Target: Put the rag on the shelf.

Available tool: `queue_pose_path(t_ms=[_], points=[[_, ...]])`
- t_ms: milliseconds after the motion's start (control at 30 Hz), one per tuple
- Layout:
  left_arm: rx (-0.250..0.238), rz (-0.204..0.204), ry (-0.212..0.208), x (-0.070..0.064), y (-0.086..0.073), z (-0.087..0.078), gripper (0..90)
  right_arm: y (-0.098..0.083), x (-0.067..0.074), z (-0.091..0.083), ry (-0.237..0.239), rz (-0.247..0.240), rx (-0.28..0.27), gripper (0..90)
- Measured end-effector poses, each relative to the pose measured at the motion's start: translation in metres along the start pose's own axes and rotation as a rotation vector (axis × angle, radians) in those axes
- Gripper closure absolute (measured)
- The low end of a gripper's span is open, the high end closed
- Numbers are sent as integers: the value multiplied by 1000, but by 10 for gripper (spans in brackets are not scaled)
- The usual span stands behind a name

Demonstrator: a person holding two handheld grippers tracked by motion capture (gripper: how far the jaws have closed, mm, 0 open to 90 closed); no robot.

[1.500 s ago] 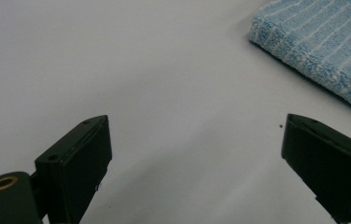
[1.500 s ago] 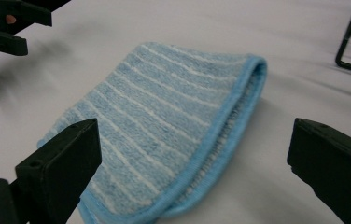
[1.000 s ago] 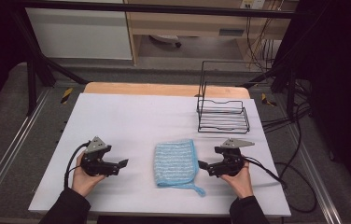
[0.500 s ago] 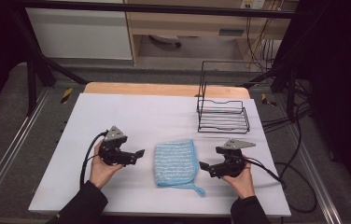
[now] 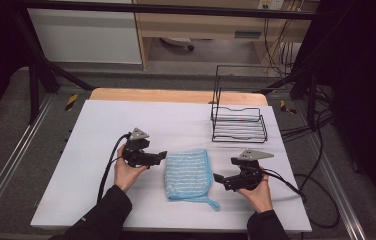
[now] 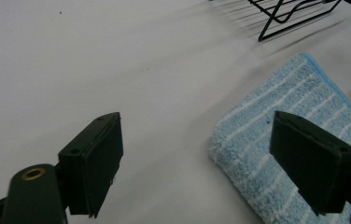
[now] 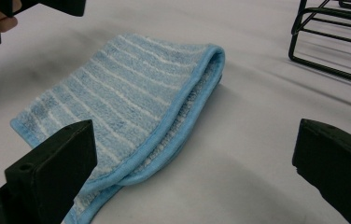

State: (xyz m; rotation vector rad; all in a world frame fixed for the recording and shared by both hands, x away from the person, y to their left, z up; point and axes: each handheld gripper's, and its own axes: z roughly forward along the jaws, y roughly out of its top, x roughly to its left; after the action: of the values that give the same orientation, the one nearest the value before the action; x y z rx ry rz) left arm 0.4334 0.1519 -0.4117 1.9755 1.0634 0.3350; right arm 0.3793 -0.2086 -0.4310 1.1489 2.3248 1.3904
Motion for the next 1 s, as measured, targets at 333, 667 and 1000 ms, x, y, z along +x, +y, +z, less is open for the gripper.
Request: queue_pose_path(t_ms=[333, 667, 1000], points=[[65, -60, 0, -7, 3, 25, 406, 0, 0, 1, 0, 5, 3, 3], [134, -72, -11, -14, -9, 39, 590, -2, 1, 4, 2, 12, 17, 3], [168, -88, -60, -17, -13, 43, 710, 2, -2, 8, -7, 48, 7, 4]])
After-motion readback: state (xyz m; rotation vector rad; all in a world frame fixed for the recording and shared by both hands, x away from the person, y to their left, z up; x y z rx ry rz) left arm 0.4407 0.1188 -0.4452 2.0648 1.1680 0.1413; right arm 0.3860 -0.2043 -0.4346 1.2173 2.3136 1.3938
